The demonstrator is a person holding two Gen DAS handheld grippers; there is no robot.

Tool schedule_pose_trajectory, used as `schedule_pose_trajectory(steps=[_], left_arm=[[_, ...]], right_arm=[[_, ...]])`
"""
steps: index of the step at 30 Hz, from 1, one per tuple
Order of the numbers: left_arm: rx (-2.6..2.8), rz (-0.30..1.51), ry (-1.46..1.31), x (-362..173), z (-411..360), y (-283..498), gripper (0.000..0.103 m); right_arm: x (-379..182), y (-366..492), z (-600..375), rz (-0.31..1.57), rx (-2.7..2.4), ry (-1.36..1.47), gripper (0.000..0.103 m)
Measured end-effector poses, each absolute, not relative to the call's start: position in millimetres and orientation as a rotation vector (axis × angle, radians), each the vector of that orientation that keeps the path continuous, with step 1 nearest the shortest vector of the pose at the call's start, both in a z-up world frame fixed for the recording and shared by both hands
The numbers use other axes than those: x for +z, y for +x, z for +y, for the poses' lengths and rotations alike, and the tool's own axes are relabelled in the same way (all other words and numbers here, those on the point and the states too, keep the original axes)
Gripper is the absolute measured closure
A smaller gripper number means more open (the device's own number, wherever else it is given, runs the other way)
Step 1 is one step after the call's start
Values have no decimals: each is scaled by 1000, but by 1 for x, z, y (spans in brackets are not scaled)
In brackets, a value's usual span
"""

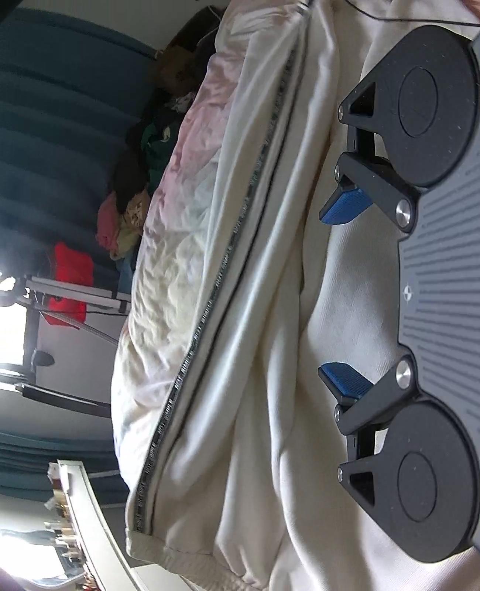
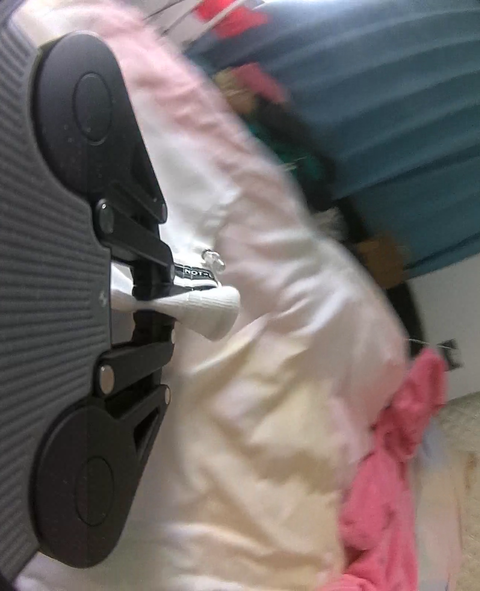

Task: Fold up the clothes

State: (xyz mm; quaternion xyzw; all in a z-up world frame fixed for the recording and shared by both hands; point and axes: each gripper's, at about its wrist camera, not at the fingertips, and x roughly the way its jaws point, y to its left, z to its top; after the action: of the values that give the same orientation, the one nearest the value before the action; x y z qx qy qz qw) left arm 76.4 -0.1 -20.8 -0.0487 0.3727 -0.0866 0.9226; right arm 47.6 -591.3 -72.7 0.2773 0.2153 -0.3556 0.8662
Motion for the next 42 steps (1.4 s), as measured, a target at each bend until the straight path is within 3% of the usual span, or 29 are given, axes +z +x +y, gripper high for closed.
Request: schedule_pose_trajectory(steps=[6, 8, 9, 10, 11, 24, 42], left_arm=[[-190, 724, -94, -11, -9, 69, 14], [-193, 710, -100, -7, -13, 67, 14], [-192, 698, -92, -5, -15, 65, 14], [-190, 681, -75, -4, -18, 62, 14], [-190, 666, -59, -2, -21, 58, 14], [-254, 607, -81, 25, -39, -8, 12], [-256, 550, 30, 25, -42, -67, 9]], right_arm=[[-84, 40, -589, 521, -626, 589, 86], [-70, 38, -573, 541, -568, 521, 64], [-60, 33, -561, 540, -540, 494, 39], [-51, 29, -549, 538, -511, 467, 24], [-42, 24, -537, 536, -483, 441, 22], [52, -74, -369, 476, -161, 235, 24], [30, -121, -335, 457, -152, 196, 24]])
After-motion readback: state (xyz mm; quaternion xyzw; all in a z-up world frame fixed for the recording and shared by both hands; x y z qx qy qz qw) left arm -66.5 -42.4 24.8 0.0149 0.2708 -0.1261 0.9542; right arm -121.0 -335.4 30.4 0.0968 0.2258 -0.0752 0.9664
